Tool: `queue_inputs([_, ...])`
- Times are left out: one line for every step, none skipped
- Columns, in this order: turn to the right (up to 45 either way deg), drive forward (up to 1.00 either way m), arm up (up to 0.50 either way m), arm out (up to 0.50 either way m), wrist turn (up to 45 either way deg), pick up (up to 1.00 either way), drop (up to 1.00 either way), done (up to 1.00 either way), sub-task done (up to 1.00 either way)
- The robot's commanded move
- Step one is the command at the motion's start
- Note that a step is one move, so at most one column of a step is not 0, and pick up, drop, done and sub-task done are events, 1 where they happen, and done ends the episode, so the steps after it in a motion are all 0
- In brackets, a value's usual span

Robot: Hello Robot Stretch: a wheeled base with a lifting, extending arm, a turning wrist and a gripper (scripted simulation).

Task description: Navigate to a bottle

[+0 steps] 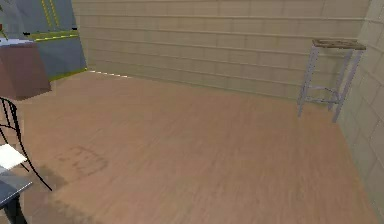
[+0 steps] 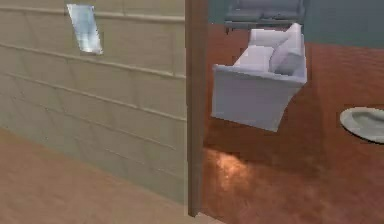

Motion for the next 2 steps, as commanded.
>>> queue_inputs([0.0,0.75,0.00,0.00,0.0,0.00,0.00,0.00,0.00])
queue_inputs([-36.0,0.00,0.00,0.00,0.0,0.00,0.00,0.00,0.00])
